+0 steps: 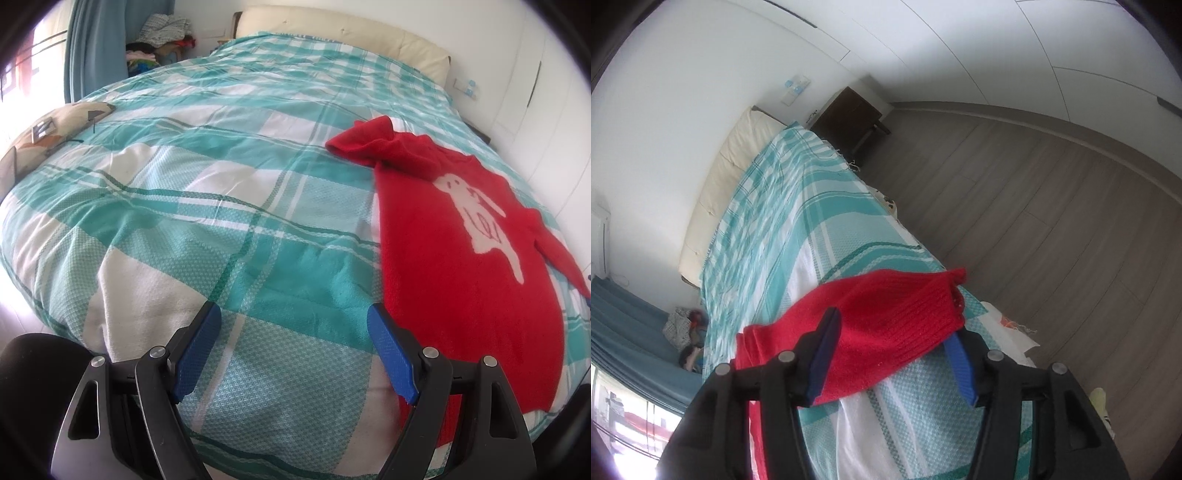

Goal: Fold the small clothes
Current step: 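Grasp a sleeve cuff with the right gripper and pull it outward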

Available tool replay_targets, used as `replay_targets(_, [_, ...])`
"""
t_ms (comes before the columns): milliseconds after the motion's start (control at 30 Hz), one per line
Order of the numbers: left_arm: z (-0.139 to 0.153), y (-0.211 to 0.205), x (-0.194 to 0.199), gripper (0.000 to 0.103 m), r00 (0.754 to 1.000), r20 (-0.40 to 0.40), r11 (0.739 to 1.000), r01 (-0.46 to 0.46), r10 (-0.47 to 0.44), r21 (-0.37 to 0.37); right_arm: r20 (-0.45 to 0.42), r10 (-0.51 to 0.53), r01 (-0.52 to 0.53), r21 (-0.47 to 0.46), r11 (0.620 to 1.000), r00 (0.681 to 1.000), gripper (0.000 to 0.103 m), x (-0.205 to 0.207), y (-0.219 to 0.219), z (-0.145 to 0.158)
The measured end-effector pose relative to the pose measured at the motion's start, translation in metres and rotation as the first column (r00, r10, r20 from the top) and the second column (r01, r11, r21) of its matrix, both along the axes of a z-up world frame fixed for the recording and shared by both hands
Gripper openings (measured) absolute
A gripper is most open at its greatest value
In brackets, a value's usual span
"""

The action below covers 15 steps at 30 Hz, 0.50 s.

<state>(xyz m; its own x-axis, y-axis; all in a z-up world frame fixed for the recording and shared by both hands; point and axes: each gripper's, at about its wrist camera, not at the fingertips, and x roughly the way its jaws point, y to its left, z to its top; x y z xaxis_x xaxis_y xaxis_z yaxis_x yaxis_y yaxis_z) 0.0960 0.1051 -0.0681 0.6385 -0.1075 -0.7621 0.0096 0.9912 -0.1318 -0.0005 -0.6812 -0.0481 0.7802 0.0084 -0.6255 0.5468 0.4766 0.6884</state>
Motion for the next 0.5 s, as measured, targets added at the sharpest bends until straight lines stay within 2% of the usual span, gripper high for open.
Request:
replay_targets(133, [-0.0005, 0.0001, 0.0002, 0.083, 1.000, -0.001, 1.000, 0.000, 0.000, 0.005, 0.030, 0.009, -0.010, 0.033, 0.999, 0.999, 0.056, -0.0030, -0.0060, -0.0055])
replay_targets(200, [-0.0012, -0.0002, 0.0010, 0.083, 1.000, -0.004, 1.000, -0.001, 0.001, 0.011, 0.032, 0.038, -0.039, 0.043, 0.998, 0.999, 0.051, -0.0020, -0.0066, -0.0091])
replay_targets(233, [-0.0014, -0.0005, 0.0012, 0.083, 1.000, -0.004, 1.000, -0.002, 0.002, 0.015, 0.026, 0.052, -0.053, 0.032, 0.998, 0.998, 0.033, -0.0013, -0.0061, -0.0097])
replay_targets(267, [-0.0017, -0.0006, 0.0013, 0.083, 1.000, -0.004, 1.000, -0.003, 0.003, 0.018, 0.002, 0.060, -0.060, 0.010, 0.998, 0.998, 0.007, -0.0009, -0.0048, -0.0097])
replay_targets(400, [-0.0031, -0.0035, 0.0025, 0.083, 1.000, -0.006, 0.999, -0.003, 0.003, 0.036, -0.140, -0.014, -0.003, -0.122, 0.992, 0.990, 0.004, -0.0061, -0.0045, -0.0066])
replay_targets(500, [-0.0033, -0.0043, 0.0036, 0.083, 1.000, -0.008, 0.999, -0.004, 0.004, 0.046, -0.202, -0.051, 0.015, -0.176, 0.984, 0.978, 0.003, -0.0050, -0.0047, -0.0088])
